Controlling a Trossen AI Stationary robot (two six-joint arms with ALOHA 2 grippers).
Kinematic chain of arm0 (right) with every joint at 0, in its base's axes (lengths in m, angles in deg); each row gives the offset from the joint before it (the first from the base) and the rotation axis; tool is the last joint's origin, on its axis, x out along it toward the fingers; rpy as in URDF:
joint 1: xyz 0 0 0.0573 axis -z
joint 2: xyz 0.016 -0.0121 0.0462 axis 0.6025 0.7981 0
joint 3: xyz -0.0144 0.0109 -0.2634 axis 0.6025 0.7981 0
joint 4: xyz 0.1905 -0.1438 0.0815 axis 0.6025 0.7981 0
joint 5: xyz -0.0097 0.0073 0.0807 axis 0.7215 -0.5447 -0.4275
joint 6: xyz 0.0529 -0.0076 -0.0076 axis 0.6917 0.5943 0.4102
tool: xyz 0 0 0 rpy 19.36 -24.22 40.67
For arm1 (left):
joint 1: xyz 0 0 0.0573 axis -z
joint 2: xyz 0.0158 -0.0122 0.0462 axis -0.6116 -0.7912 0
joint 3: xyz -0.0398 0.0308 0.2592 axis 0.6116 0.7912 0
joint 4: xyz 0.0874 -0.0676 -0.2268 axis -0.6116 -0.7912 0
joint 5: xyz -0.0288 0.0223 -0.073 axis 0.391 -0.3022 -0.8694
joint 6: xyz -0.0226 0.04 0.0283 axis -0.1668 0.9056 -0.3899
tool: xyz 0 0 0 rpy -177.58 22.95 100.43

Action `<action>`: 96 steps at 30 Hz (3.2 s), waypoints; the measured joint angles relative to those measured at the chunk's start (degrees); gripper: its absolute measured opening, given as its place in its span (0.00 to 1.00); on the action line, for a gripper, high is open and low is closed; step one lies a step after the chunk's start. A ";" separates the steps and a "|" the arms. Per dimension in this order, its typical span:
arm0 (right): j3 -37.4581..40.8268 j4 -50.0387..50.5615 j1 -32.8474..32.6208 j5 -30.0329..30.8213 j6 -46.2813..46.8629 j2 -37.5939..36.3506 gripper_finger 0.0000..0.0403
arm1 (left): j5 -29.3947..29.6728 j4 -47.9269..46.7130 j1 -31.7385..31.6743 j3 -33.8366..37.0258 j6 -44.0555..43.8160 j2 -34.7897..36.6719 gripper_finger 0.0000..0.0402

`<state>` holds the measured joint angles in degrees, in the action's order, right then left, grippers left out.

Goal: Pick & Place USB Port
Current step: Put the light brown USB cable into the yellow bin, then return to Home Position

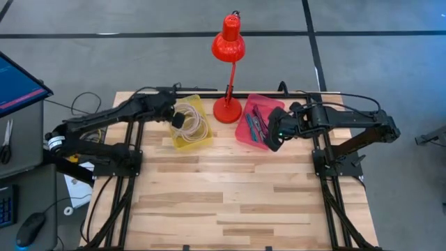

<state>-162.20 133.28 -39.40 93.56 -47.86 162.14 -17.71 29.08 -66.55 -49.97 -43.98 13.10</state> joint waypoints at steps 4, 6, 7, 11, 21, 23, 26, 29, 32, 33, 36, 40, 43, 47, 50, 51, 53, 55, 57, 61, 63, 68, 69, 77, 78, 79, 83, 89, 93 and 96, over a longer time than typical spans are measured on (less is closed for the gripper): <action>0.00 0.00 1.43 0.00 0.00 0.00 0.03 | -2.58 8.55 0.00 6.08 -0.42 0.00 0.02; 0.00 0.00 2.16 0.00 -0.02 0.00 0.03 | -3.54 12.75 -0.02 8.68 -0.73 0.00 0.03; 0.00 0.02 2.48 0.00 -0.02 0.00 0.03 | -3.76 13.98 -0.02 9.68 -1.07 0.00 0.03; 0.00 0.02 3.51 0.00 -0.02 0.00 0.03 | -3.82 14.05 -0.02 13.07 -2.19 0.02 0.03; 0.00 0.02 3.67 -0.02 -0.02 0.00 0.03 | -4.00 17.96 -0.02 15.14 -4.72 0.15 0.15; 0.00 0.02 3.67 0.00 -0.02 0.00 0.03 | -4.16 19.97 -0.01 15.14 -4.70 0.28 0.19; 0.00 0.02 3.62 -0.33 -0.03 0.00 0.03 | -7.05 21.25 -0.01 13.94 -4.67 0.28 0.24; 0.00 0.02 3.58 -0.46 -0.04 0.00 0.03 | -10.05 21.76 0.00 11.21 -4.54 0.28 0.27; 0.00 0.00 3.58 -0.46 -0.04 0.00 0.03 | -14.91 21.81 0.09 7.88 -2.87 0.33 0.28; 0.00 -0.04 3.54 -0.48 -0.03 0.00 0.03 | -16.40 22.11 0.38 6.80 -1.65 0.59 0.28; 0.00 -1.03 3.26 -0.48 -0.28 0.00 0.03 | -17.56 23.25 2.56 3.80 1.86 1.22 0.28; -0.02 -3.46 1.97 -0.48 -2.23 -1.11 0.03 | -17.47 29.23 6.09 2.75 6.72 4.49 0.25; -0.02 -6.16 0.47 -0.27 -4.56 -2.55 0.03 | -17.37 32.85 8.22 2.73 9.28 8.28 0.23; -0.02 -10.37 -1.63 1.74 -7.07 -5.76 0.03 | -17.29 35.44 10.15 2.73 11.42 14.29 0.20; -0.02 -14.10 -2.95 2.82 -9.27 -8.19 0.03 | -17.23 35.96 11.49 2.73 11.66 18.26 0.18; -0.02 -15.40 -3.32 2.92 -10.26 -8.96 0.03 | -17.22 36.31 12.17 2.73 12.06 19.33 0.18; -0.02 -17.80 -3.96 2.95 -12.51 -10.44 0.03 | -17.25 36.79 13.60 2.75 13.78 20.94 0.17; -0.02 -19.54 -4.51 2.97 -14.44 -11.87 0.03 | -17.26 37.99 15.49 2.76 15.40 22.12 0.16; -0.02 -20.74 -5.20 2.91 -15.65 -12.95 0.03 | -17.26 40.24 17.50 2.77 16.55 22.94 0.15; -0.02 -21.08 -6.23 2.90 -16.16 -14.93 0.03 | -17.26 44.04 21.28 2.77 17.98 24.30 0.14; -0.02 -21.09 -6.80 2.85 -16.15 -15.57 0.03 | -17.25 44.75 22.77 2.77 17.91 24.78 0.13; -0.02 -21.05 -7.76 2.75 -16.11 -16.37 0.03 | -17.26 45.02 24.87 2.77 15.43 25.51 0.13; -0.02 -21.05 -7.83 2.74 -15.79 -16.32 0.03 | -17.26 44.96 25.10 2.77 14.63 25.49 0.13; -0.02 -20.52 -7.76 2.54 -12.50 -16.09 0.03 | -17.25 44.98 25.20 2.80 4.96 25.27 0.11; -0.02 -20.52 -7.83 2.50 -12.50 -16.09 0.03 | -17.26 45.00 25.20 2.80 4.52 25.27 0.11; -0.02 -20.56 -7.85 2.46 -12.48 -16.09 0.03 | -17.26 45.00 25.20 2.80 4.46 25.27 0.11; -0.02 -21.09 -8.62 2.12 -12.57 -16.09 0.03 | -17.26 45.19 25.20 2.80 8.47 25.38 0.11; -0.02 -22.36 -8.94 2.08 -14.03 -16.09 0.03 | -17.26 45.24 25.20 2.80 13.49 25.36 0.11; -0.02 -22.36 -8.90 2.06 -16.39 -16.15 0.03 | -17.75 45.31 25.20 2.80 16.02 25.66 0.10; -0.02 -23.16 -8.90 0.18 -20.20 -16.36 0.03 | -18.30 45.25 25.13 2.82 18.31 26.04 0.10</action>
<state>-162.22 110.12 -48.30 93.74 -68.06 145.79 -36.01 74.33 -41.42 -47.15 -25.68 39.14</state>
